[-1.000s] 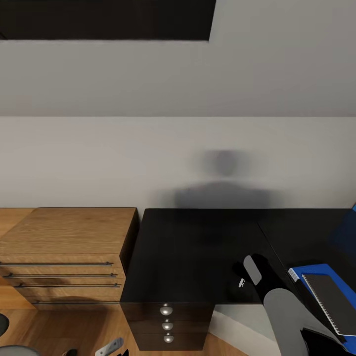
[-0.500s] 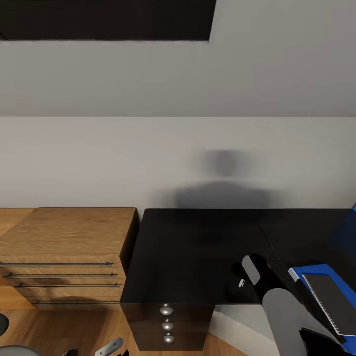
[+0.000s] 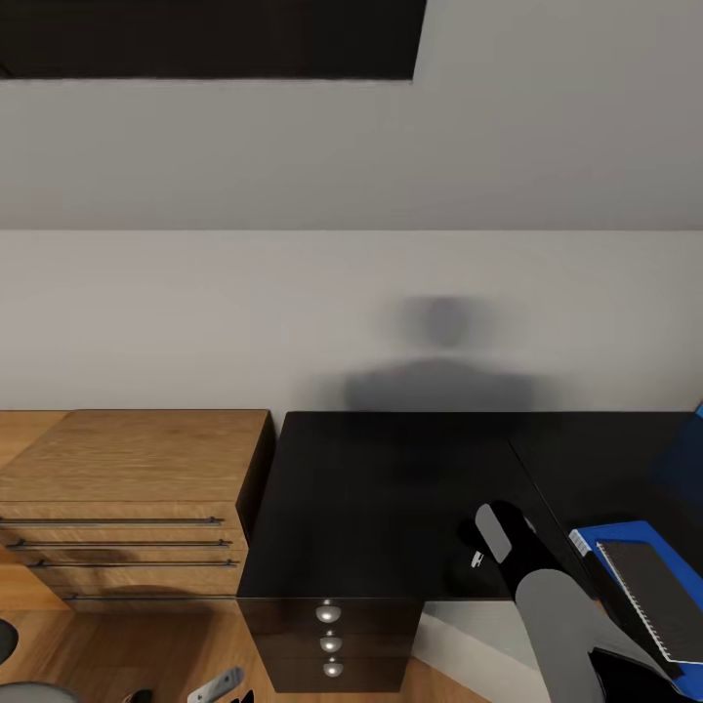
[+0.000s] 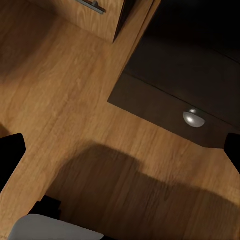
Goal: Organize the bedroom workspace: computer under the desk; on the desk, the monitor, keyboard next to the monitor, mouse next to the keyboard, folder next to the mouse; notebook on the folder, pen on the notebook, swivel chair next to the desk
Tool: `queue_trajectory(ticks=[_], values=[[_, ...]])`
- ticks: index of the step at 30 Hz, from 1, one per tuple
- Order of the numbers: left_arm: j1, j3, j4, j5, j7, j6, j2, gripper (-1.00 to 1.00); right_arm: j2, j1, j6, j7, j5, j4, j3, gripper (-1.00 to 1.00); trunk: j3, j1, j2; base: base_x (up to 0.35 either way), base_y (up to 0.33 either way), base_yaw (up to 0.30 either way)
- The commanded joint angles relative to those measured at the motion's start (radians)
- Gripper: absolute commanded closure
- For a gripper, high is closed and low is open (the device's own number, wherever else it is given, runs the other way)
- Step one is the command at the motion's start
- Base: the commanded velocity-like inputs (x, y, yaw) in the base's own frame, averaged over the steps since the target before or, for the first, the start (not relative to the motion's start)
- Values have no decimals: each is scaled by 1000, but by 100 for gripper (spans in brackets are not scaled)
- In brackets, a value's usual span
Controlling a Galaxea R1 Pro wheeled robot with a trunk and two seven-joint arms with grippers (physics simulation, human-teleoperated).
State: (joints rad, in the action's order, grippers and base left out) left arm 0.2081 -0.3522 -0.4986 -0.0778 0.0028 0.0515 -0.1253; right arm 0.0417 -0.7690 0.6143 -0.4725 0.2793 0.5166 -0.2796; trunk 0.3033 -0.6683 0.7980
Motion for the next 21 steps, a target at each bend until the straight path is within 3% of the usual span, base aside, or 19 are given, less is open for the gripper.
queue_trajectory(ticks=[1,21], values=[[1,-1,0,-8,0,2,-1,-100,1,-1,1,-8,11,2,-3,-100,1,0,1,0,0,0],[1,-2,0,-8,0,2,-1,-100,16,-1,1,-15,11,2,-3,-100,1,0,1,0,0,0]])
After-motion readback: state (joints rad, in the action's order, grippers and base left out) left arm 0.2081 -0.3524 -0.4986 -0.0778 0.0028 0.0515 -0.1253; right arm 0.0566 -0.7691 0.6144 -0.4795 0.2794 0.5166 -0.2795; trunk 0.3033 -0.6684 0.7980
